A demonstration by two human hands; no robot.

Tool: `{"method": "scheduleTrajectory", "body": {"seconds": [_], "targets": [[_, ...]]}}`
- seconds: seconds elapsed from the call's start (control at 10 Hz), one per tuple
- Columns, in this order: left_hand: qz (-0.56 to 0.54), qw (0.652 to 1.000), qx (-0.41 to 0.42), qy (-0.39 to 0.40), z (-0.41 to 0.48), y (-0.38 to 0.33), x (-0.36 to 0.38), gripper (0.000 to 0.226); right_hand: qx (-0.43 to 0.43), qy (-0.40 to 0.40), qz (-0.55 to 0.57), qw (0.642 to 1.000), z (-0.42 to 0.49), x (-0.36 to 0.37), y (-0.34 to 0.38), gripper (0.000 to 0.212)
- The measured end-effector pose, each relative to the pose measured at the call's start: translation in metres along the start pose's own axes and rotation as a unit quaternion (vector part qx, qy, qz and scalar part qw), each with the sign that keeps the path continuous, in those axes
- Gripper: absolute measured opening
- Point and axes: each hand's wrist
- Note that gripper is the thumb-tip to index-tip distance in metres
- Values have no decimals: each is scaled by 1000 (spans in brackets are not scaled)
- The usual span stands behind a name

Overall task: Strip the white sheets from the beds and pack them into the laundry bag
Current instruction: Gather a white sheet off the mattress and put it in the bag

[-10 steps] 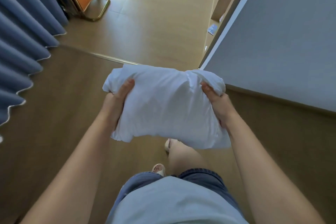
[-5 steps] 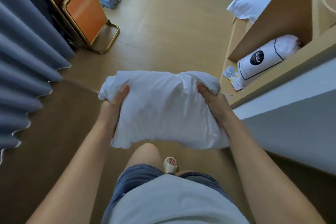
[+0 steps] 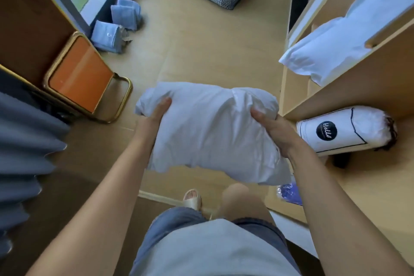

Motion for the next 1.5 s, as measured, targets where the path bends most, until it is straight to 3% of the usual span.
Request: {"method": "scheduleTrajectory", "body": {"seconds": [0.1,0.2,0.3,0.4,0.5,0.6,0.8,0.9,1.0,1.1,1.4,1.5], "targets": [[44,998,19,28,61,-51,27,82,14,-25,53,998,59,-11,40,47],[31,999,4,29,117,-100,58,72,21,-25,81,996,122,-19,84,25],[26,999,20,22,177,-153,93,63,9,-22,84,996,195,-28,133,34],[11,1000,-11,11,235,-209,123,83,-6,-13,72,997,267,-34,192,23],[0,1000,-11,-11,289,-265,147,73,-13,-22,65,998,331,-36,251,16],[4,1000,-12,-8,336,-319,165,83,-6,-13,61,998,387,-34,299,37],[-9,998,-58,-24,469,-412,207,78,-7,-27,70,997,518,-36,381,42],[35,999,-14,28,551,-467,237,115,-7,-52,73,996,591,-35,430,52],[45,998,1,45,610,-519,250,125,3,-59,74,996,654,-36,485,67],[66,996,21,57,672,-587,277,128,10,-73,93,993,708,-44,534,59],[66,993,18,98,809,-703,367,114,35,-113,100,988,861,-81,643,52],[88,991,57,85,855,-749,407,63,32,-123,109,986,920,-101,680,48]]}}
Point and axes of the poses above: each hand's wrist, its own z-axis towards the middle knuckle, its own x-axis out of the palm, y = z × x, and after that the axes turned 10 degrees about z, right-handed
